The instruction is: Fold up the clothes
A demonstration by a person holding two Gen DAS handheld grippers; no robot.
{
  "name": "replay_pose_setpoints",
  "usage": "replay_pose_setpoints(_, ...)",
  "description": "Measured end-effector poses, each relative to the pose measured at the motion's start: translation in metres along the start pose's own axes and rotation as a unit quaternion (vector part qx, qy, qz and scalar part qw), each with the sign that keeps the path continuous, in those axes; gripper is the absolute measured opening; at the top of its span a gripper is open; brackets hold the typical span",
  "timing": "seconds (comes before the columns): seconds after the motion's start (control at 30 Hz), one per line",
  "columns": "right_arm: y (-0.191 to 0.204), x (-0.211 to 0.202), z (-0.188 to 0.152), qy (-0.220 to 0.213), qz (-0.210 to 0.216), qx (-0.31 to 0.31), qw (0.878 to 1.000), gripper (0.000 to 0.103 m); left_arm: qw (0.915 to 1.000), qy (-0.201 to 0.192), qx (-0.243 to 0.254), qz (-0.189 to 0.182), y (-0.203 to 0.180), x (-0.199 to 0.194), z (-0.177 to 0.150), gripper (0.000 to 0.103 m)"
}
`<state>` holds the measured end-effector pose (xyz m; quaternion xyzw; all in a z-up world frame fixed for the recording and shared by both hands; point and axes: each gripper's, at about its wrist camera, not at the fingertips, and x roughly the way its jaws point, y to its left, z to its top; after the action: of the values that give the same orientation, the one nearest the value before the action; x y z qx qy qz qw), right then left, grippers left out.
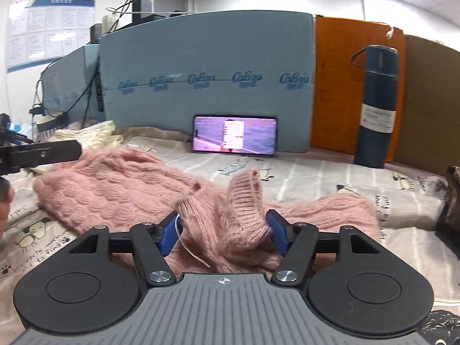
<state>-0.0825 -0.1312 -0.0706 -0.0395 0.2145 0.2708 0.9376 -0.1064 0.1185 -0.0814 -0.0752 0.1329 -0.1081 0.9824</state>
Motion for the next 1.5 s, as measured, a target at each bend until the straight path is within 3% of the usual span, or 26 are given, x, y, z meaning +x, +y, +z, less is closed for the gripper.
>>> replay_pose_setpoints(0.27,-0.001,-0.005,0.001,-0.009,0.033,0.017,0.999,0.082,1.0,0.002,0.004,0.0,-0.001,0.002,-0.001,0.101)
replay_pose_setpoints(0.67,-0.004,-0.014,0.002,-0.033,0.066,0.034,0.997,0.085,0.9999,-0.008,0.003,-0.006,-0.002,-0.002,0.001,0.101)
replay_pose_setpoints(1.5,-0.004,-0.01,0.0,-0.024,0.06,0.03,0.997,0.085,0.9999,-0.009,0.005,-0.007,-0.003,-0.003,0.001,0.101)
